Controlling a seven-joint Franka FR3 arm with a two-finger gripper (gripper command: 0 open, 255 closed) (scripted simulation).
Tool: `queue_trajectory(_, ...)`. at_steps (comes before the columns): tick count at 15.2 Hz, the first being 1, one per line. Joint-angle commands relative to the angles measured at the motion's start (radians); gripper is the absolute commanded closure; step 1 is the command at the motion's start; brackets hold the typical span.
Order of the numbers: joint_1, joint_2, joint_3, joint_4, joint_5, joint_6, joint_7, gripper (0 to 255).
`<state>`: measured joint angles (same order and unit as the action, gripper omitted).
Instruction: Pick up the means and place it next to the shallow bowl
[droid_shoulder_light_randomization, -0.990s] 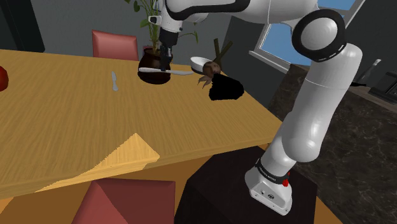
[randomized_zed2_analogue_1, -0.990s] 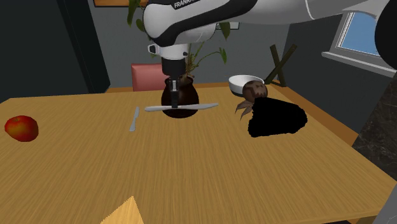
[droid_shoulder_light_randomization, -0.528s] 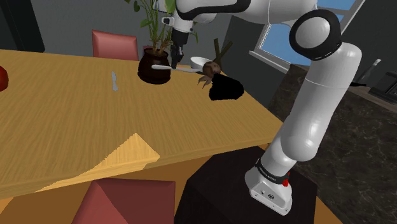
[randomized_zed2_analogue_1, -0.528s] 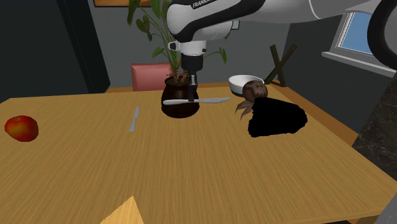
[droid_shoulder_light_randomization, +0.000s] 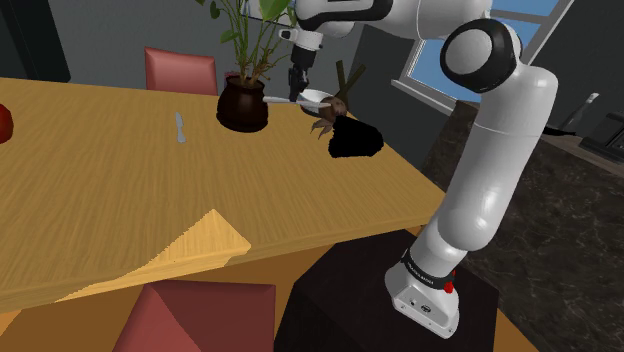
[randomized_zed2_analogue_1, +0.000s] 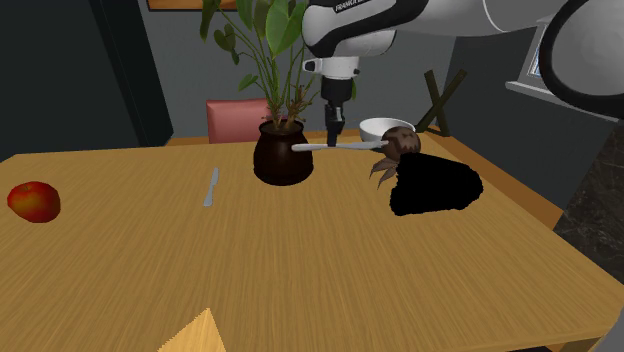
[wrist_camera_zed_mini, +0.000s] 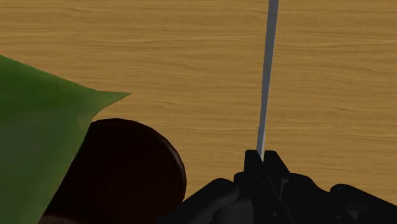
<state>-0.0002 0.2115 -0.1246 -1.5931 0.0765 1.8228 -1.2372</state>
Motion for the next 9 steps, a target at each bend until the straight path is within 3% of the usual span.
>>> queue_trajectory(1,-0.028,0.028,-0.016,0.039,0.008,-0.014,-0.045,255)
queue_trajectory(9,-0.151,0.164,-0.069,0.233,0.047,-0.084,-0.213,255)
